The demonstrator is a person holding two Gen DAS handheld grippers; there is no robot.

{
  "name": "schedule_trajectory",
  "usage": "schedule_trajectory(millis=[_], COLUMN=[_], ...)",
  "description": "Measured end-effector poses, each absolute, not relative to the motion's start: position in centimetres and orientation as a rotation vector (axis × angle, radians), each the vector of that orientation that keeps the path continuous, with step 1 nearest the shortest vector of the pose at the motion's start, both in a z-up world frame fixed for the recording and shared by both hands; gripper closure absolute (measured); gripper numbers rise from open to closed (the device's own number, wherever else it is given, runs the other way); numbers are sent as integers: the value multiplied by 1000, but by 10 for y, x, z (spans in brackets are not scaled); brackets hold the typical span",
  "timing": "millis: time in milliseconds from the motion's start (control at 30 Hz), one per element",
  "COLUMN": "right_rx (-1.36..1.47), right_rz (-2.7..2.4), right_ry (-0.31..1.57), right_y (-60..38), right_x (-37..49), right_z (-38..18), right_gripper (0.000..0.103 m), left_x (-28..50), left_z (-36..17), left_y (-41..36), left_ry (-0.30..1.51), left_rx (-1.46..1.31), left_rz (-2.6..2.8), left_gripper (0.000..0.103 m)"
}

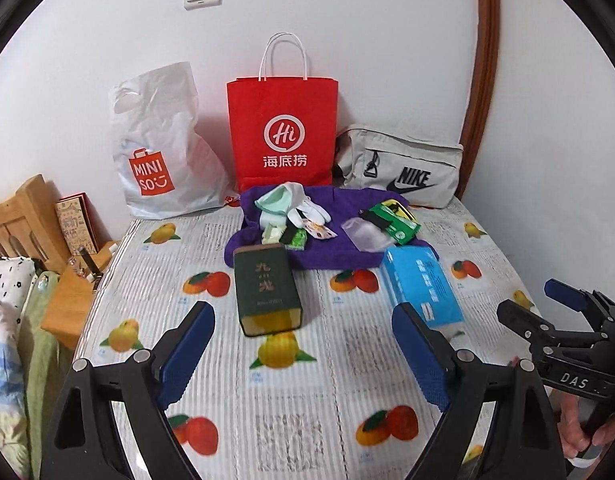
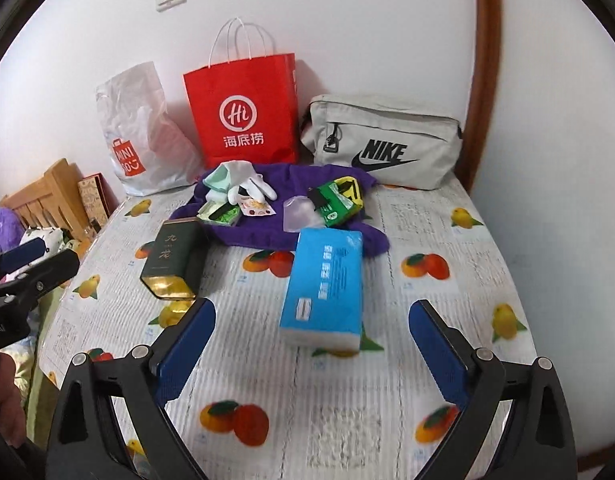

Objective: Organize soft objects

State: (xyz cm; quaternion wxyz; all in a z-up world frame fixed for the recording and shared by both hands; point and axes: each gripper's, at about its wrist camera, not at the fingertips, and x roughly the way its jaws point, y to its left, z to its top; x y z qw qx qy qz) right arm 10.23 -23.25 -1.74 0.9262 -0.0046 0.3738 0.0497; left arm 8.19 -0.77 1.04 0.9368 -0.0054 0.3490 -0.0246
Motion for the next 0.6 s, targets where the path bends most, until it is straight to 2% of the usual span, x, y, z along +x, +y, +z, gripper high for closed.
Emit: schedule_trajectory(millis=[600], right_rx=[-18], right_rz=[90], right_ry=[709], right_y=[-240], right_x=[24], right_z=[-9], right_gripper=[6], left_x=[21], left_z=[6], left_y=[-13], left_ry=[693], left_rx=[-14], left_rz=[-39], left_gripper=[13])
